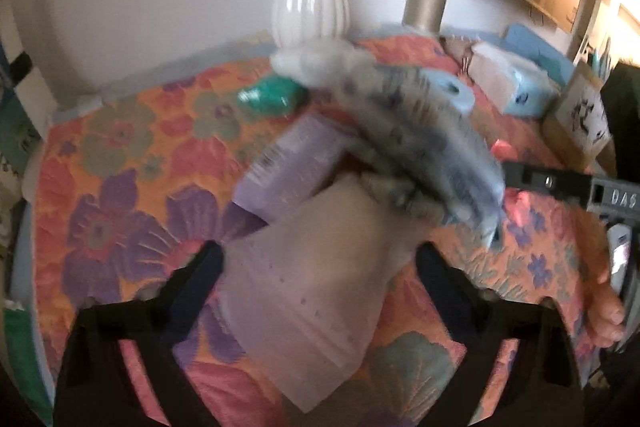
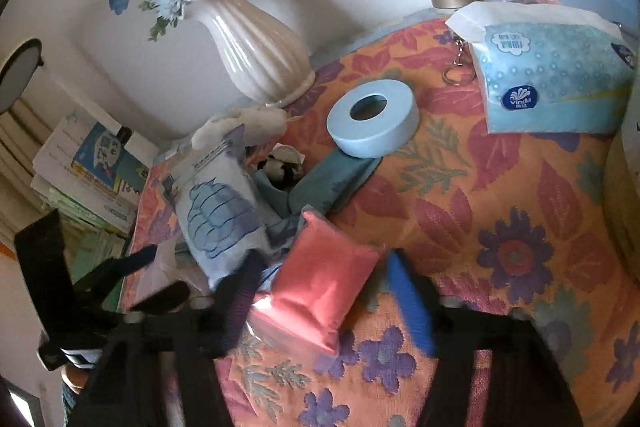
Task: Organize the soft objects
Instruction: 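Grasp the coral-pink packet with the right gripper while the left grasps the translucent pouch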
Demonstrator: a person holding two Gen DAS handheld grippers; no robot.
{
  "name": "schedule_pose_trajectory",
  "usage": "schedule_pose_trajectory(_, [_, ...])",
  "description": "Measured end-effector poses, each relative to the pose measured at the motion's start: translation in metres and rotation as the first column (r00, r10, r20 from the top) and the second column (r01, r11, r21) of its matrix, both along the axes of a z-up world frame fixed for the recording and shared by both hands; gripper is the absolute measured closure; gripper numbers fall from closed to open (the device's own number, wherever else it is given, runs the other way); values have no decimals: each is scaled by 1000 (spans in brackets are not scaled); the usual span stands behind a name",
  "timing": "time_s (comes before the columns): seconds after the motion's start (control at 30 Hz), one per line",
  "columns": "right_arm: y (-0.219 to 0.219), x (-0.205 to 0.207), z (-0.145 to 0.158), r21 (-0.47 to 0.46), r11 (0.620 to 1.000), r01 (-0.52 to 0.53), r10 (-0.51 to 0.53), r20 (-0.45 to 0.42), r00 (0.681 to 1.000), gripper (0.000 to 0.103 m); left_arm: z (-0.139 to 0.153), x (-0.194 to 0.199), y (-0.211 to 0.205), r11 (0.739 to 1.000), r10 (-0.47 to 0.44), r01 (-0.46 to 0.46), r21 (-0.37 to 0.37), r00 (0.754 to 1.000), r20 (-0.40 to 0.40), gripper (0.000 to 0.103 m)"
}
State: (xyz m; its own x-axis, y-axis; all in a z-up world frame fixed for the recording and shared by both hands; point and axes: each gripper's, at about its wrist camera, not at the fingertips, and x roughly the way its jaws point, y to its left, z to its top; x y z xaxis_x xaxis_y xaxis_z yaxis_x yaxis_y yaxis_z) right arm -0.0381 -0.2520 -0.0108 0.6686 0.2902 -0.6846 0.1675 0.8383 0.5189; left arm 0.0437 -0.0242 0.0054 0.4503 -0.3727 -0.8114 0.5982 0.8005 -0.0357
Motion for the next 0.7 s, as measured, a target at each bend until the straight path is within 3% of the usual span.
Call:
schedule_pose_trajectory(0.13, [2, -3, 2, -12, 1000, -9, 9, 11, 1000, 58, 2, -11, 4, 998, 17, -18, -68, 1000, -25, 61])
schedule_pose_trajectory(0.27, [4, -14, 13, -57, 998, -5, 7, 44, 999, 59, 9, -32, 23, 988, 113, -115, -103, 993, -25, 64])
schedule_pose_trajectory(0.43, [6, -41, 43, -192, 981, 2, 14, 84, 996, 59, 16, -65, 54, 948, 237, -251, -195, 967, -95, 64])
schedule_pose_trajectory(0.57, [22, -49, 54, -364, 926, -101, 99, -24, 995, 59, 22, -91, 67, 917, 308, -328, -229, 944, -120, 64])
schedule_pose_trajectory(0.63, [31, -50, 47, -432, 887, -160, 129, -101, 987, 59, 23, -101, 65, 920, 311, -327, -216, 945, -105, 59])
schedule_pose_trajectory(0.7, [36, -52, 35, -439, 875, -206, 158, -142, 977, 59, 19, -103, 59, 933, 304, -313, -175, 949, -79, 56])
